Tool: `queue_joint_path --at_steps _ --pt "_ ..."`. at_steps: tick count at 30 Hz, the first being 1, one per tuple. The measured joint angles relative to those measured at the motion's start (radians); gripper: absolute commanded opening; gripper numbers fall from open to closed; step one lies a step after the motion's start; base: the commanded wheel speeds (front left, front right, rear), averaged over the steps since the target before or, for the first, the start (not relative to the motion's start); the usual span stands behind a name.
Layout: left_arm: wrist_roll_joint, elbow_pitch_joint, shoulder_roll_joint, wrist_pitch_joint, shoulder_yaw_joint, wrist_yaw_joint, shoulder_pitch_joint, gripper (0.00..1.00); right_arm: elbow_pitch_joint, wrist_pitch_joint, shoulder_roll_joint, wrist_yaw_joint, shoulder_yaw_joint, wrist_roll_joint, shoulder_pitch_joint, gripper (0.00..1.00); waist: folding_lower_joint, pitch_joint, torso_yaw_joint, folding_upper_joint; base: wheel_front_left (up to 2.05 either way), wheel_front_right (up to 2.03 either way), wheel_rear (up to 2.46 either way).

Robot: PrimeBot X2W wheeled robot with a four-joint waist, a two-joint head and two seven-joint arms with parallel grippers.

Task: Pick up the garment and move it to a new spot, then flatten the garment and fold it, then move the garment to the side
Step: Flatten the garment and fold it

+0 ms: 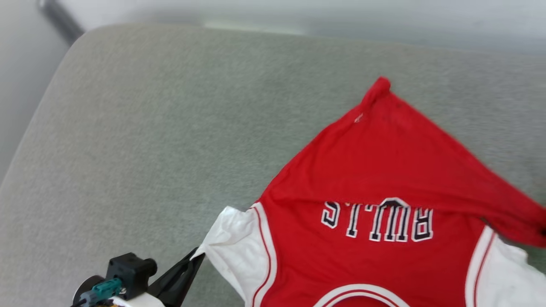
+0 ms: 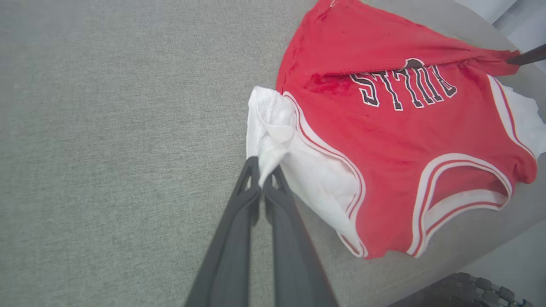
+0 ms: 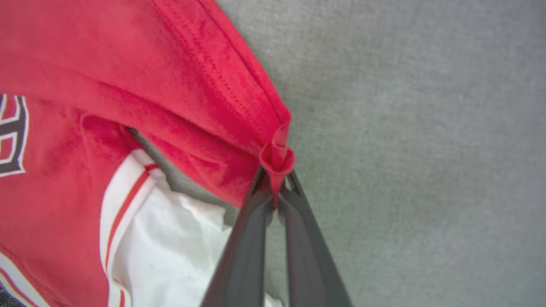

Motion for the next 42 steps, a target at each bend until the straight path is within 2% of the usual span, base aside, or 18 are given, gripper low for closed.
queue_joint_path --at_steps 9,16,20,21,22,27,32,37,42 --pt "-0.025 0.03 0.0 -0.043 0.031 0.022 0.032 0.0 -0.144 -0.018 0.101 0.0 -0.128 0.015 0.274 0.0 -0.0001 -0.09 -0.118 0.0 0.0 0.0 0.0" --pt "-0.03 0.049 -0.012 -0.055 0.031 0.022 0.032 0.0 -0.182 -0.034 0.175 0.0 -0.145 -0.002 0.408 0.0 -0.0001 -0.119 -0.161 0.0 0.0 0.0 0.0" --pt "-0.029 0.054 -0.021 -0.057 0.024 0.022 0.029 0.0 -0.184 -0.045 0.183 0.0 -0.132 -0.008 0.426 0.0 -0.0001 -0.124 -0.169 0.0 0.0 0.0 0.0" --pt "-0.029 0.054 -0.023 -0.057 0.023 0.022 0.028 0.0 -0.187 -0.056 0.183 0.0 -0.128 -0.008 0.426 0.24 -0.0001 -0.125 -0.17 0.0 0.0 0.0 0.0" --pt "-0.029 0.054 -0.024 -0.057 0.022 0.022 0.027 0.0 -0.191 -0.071 0.183 0.0 -0.127 -0.01 0.424 1.0 -0.0001 -0.125 -0.17 0.0 0.0 0.0 0.0" --pt "-0.021 0.04 -0.024 -0.052 0.016 0.022 0.02 0.0 -0.238 -0.084 0.148 0.0 -0.103 0.013 0.382 1.0 0.0 -0.118 -0.158 0.0 0.0 0.0 0.0" --pt "-0.011 0.007 -0.024 -0.042 0.01 0.023 0.005 0.0 -0.322 -0.023 0.151 0.0 -0.095 0.095 0.267 1.0 0.0 -0.101 -0.131 0.0 0.0 0.0 0.0" --pt "0.014 -0.03 -0.031 -0.033 -0.005 0.022 -0.029 0.0 -0.375 0.038 0.126 0.0 -0.022 0.07 0.109 1.0 0.0 -0.066 -0.091 0.0 0.0 0.0 0.0" --pt "0.036 -0.052 -0.051 -0.026 -0.025 0.012 -0.07 0.0 -0.318 0.072 0.116 0.0 0.071 0.008 -0.056 1.0 0.0001 -0.017 -0.037 0.0 0.0 0.0 0.0"
